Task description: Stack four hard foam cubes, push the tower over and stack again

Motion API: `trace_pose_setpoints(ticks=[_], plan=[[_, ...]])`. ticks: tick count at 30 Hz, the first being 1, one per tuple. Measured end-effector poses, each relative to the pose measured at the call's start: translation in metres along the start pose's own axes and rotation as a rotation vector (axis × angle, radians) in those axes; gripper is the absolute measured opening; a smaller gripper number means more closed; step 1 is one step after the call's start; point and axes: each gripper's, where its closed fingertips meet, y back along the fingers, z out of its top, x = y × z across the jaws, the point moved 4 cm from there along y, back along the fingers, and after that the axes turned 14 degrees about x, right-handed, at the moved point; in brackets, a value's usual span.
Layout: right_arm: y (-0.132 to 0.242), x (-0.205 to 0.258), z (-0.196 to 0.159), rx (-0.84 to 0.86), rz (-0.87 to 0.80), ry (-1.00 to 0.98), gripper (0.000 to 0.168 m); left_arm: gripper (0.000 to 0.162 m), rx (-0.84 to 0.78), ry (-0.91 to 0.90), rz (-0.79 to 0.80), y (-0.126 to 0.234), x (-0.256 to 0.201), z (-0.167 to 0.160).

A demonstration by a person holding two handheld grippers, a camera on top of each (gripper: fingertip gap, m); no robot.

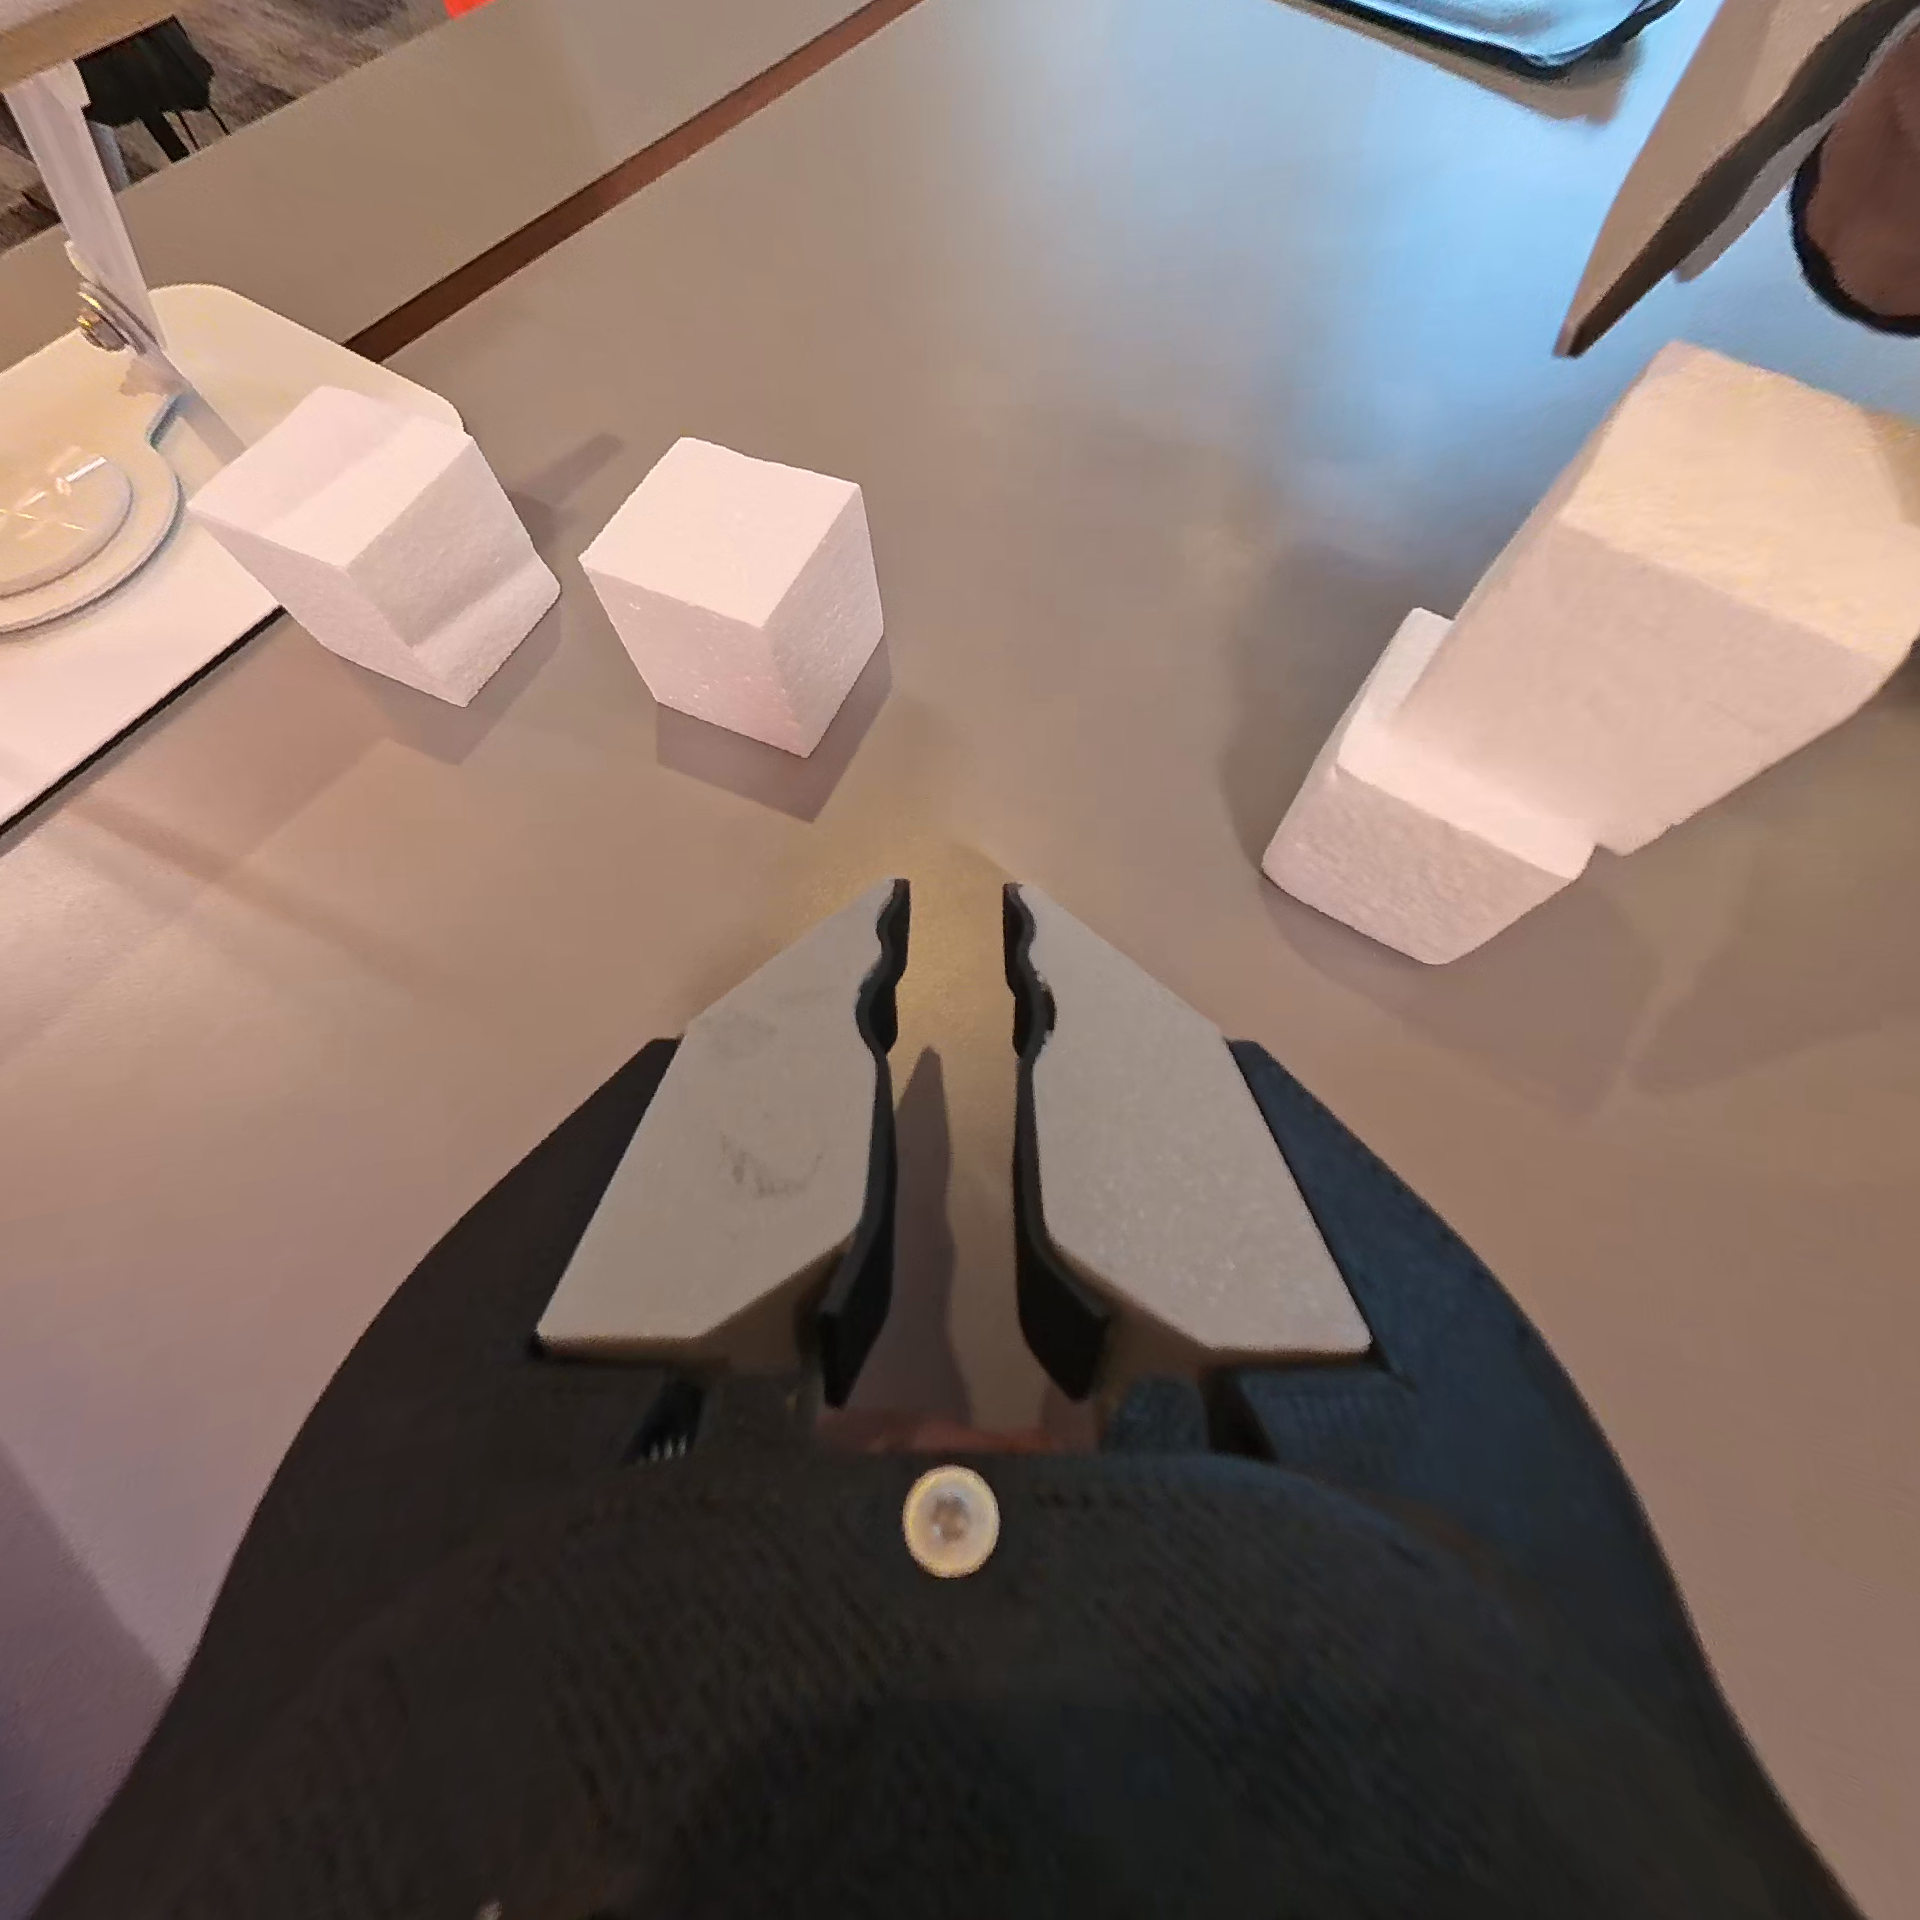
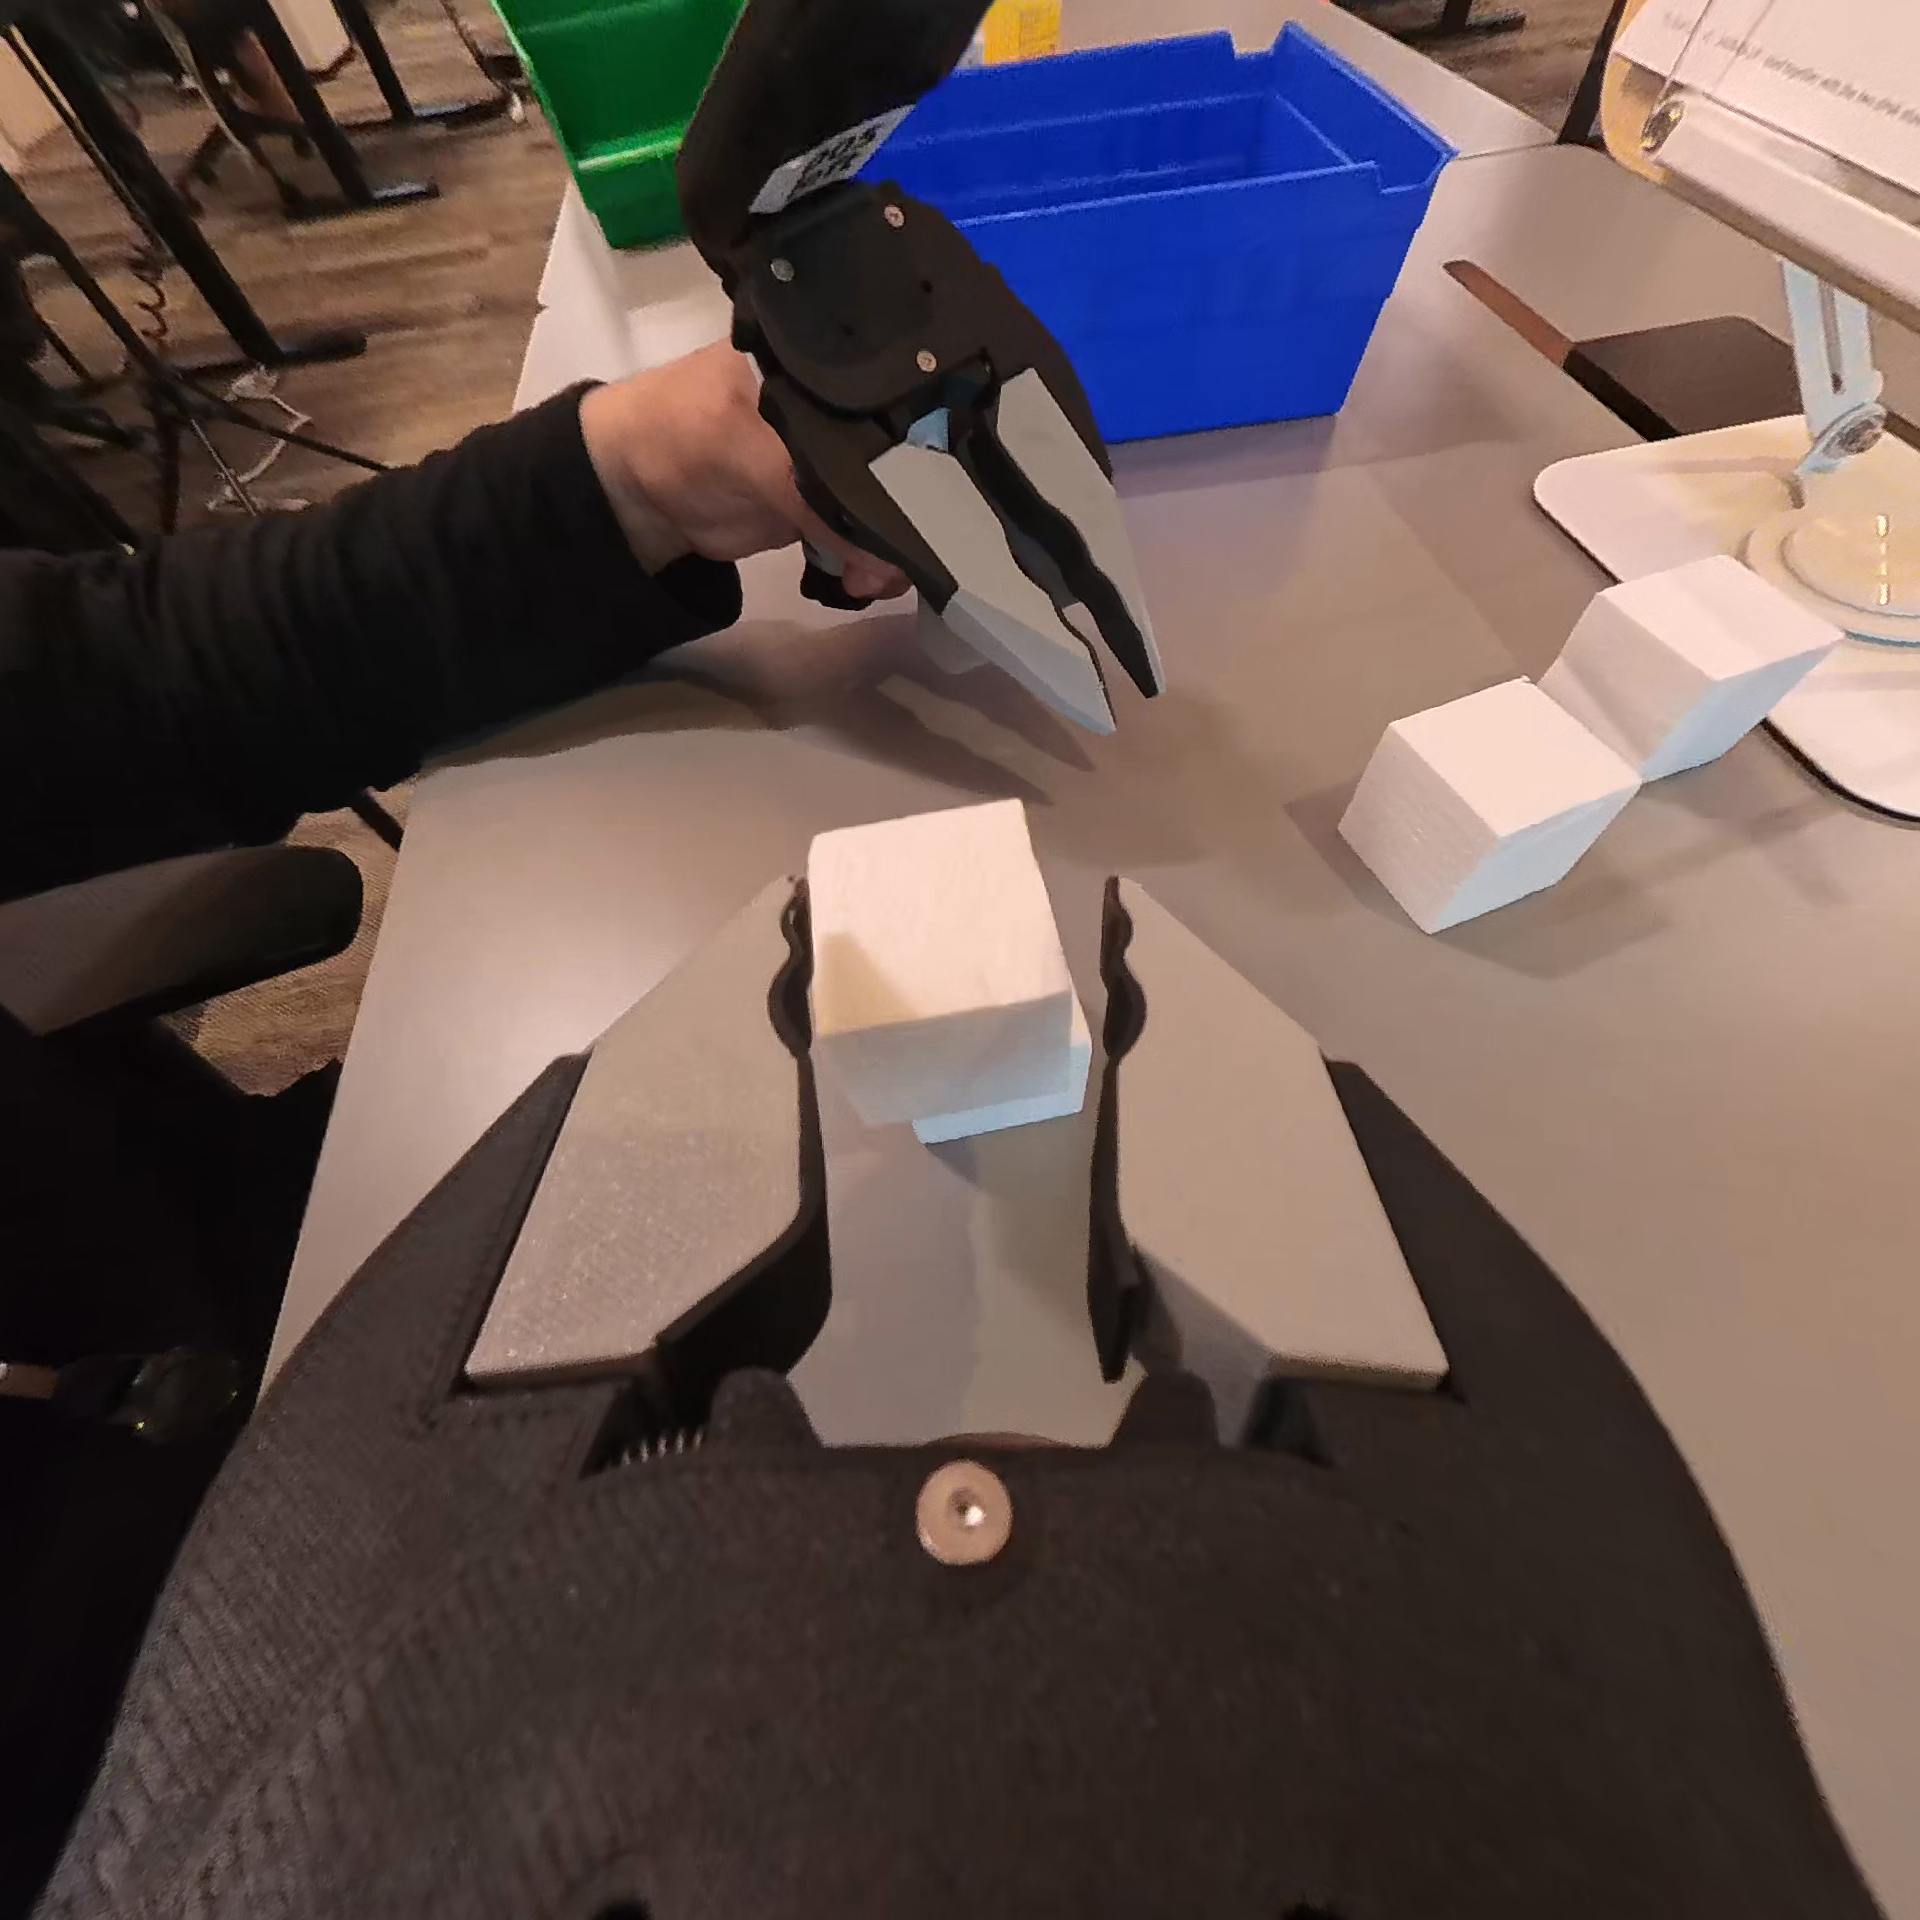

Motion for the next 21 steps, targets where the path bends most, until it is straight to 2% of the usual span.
trace_pose_setpoints(ticks=[13,21], plan=[[-0.011,0.0,-0.009,0.068,-0.044,0.048,0.054,0.016,0.001,-0.006,-0.004,0.0,-0.002,0.0],[-0.012,-0.001,0.002,0.046,-0.013,0.056,0.052,0.016,0.004,-0.01,-0.004,-0.001,-0.002,0.0]])
